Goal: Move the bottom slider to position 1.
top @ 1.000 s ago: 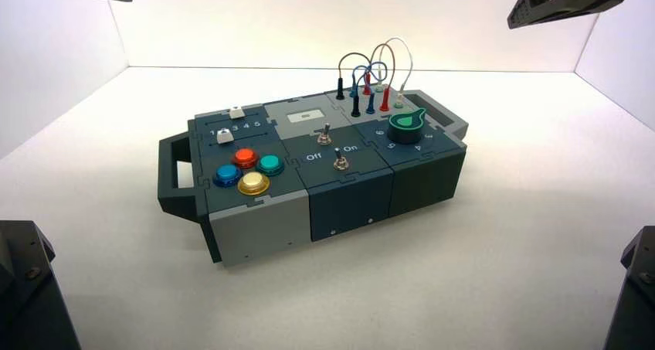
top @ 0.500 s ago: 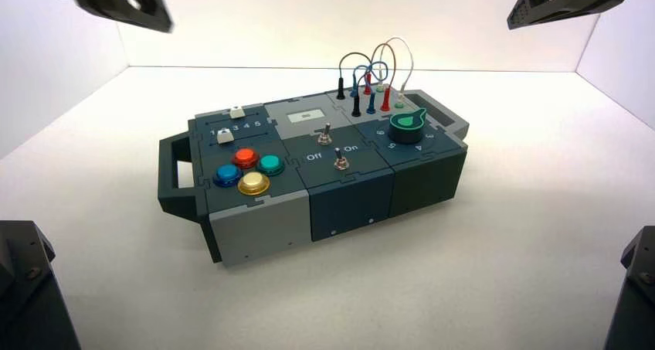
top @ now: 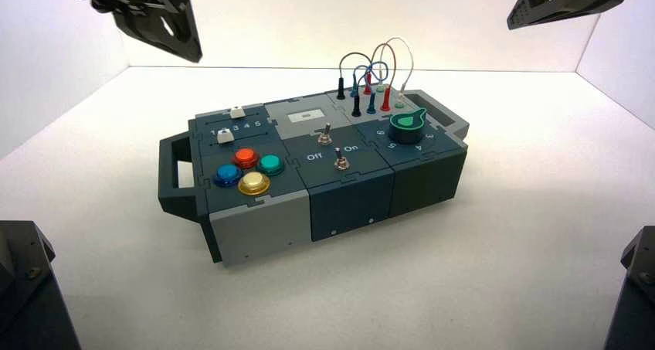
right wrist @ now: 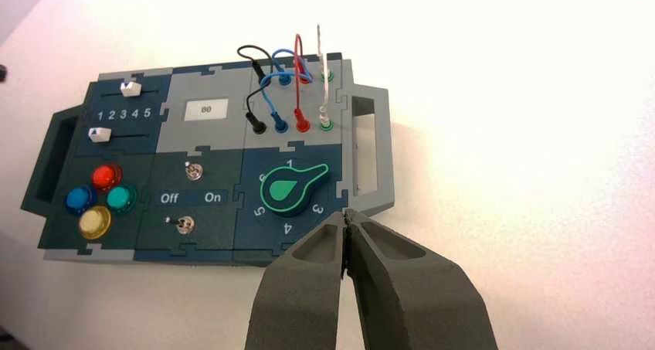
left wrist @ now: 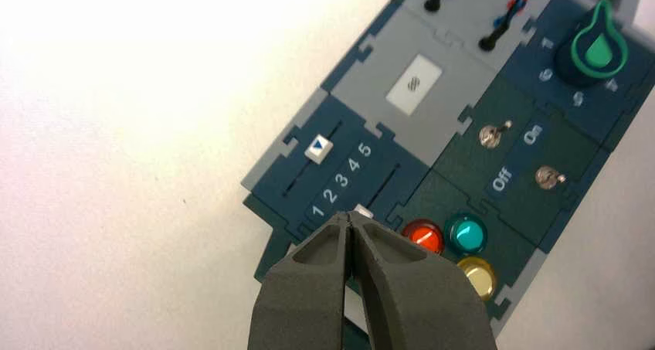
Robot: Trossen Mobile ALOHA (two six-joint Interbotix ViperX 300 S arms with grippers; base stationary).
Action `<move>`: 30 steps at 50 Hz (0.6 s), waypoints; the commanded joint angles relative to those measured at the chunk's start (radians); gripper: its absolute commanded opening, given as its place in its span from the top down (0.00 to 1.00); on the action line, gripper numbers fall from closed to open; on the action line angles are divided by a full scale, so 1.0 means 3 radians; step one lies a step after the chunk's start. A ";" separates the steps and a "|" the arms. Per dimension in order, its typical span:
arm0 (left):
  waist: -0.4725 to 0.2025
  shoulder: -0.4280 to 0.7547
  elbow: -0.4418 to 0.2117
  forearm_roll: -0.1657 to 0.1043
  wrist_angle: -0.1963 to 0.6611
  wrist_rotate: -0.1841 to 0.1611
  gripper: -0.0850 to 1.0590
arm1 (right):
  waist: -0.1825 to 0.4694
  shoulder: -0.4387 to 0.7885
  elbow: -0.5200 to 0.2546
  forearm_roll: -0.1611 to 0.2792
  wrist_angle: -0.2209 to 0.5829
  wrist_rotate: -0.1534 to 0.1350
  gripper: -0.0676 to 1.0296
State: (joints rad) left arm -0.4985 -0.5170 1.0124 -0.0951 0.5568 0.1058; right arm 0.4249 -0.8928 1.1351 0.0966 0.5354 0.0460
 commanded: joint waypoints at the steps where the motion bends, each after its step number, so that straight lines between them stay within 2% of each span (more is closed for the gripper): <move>1: -0.0082 0.0148 -0.0240 0.0000 0.0235 0.0010 0.95 | 0.0020 0.0010 -0.0112 0.0005 -0.0015 0.0005 0.96; 4: -0.0102 0.0179 -0.0281 -0.0005 0.0332 0.0010 0.95 | 0.0020 0.0010 -0.0118 0.0005 -0.0015 0.0005 0.96; 5: -0.0143 0.0225 -0.0353 -0.0005 0.0527 0.0000 0.95 | 0.0020 0.0010 -0.0112 0.0010 -0.0015 0.0005 0.96; 11: -0.0174 0.0225 -0.0424 -0.0005 0.0864 -0.0005 0.95 | 0.0020 0.0010 -0.0112 0.0005 -0.0015 0.0005 0.96; 22: -0.0174 0.0179 -0.0450 -0.0005 0.1406 -0.0015 0.95 | 0.0020 -0.0005 -0.0112 0.0000 -0.0015 0.0000 0.96; 30: -0.0174 0.0271 -0.0460 -0.0005 0.1386 -0.0005 0.95 | 0.0020 -0.0005 -0.0123 -0.0005 -0.0015 0.0000 0.96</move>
State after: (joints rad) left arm -0.5461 -0.4449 0.9035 -0.0966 0.9833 0.1028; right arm 0.4264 -0.8958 1.1351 0.0951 0.5354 0.0460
